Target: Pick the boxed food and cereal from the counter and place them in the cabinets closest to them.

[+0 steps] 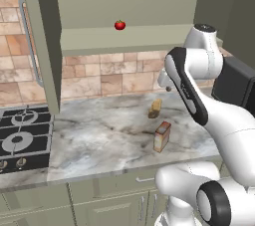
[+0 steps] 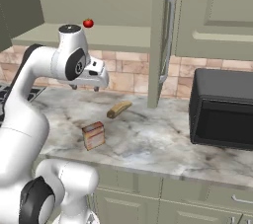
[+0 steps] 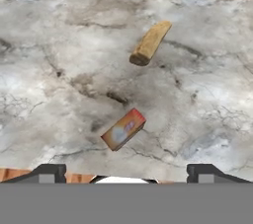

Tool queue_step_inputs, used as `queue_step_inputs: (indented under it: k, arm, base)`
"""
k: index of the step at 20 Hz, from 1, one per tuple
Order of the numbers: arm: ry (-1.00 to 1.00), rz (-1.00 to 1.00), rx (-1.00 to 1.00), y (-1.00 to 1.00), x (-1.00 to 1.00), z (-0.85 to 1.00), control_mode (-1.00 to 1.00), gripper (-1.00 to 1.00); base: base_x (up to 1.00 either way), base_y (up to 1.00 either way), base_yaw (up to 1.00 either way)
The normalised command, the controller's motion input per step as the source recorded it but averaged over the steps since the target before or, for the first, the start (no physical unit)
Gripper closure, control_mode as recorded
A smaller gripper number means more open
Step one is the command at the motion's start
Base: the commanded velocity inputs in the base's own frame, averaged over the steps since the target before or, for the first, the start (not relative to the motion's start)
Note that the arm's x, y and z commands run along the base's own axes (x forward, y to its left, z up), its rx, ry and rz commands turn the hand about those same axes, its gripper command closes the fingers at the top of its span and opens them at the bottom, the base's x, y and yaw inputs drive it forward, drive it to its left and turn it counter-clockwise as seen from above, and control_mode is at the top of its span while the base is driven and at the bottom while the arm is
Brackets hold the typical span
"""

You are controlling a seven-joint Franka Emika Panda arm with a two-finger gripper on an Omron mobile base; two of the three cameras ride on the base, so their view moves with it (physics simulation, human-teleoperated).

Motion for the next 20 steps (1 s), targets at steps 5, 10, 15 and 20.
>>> queue_step_inputs:
  k: [5,10,15,20]
  arm:
    - [0.00,0.00,0.00,0.01,-0.33,-0.03,-1.00,-1.00]
    - [0.00,-0.04,-0.01,0.07,-0.21,-0.05,-1.00,-1.00]
    - [0.00,-0.11,-0.02,0.03,-0.01,-0.01,-1.00,-1.00]
    - [0.00,-0.17,0.00,0.00,0.03,-0.02,-1.00,-1.00]
  base:
    - [0.00,0.00,0.00]
    - [0.00,0.00,0.00]
    - [0.00,0.00,0.00]
    - [0.00,0.00,0.00]
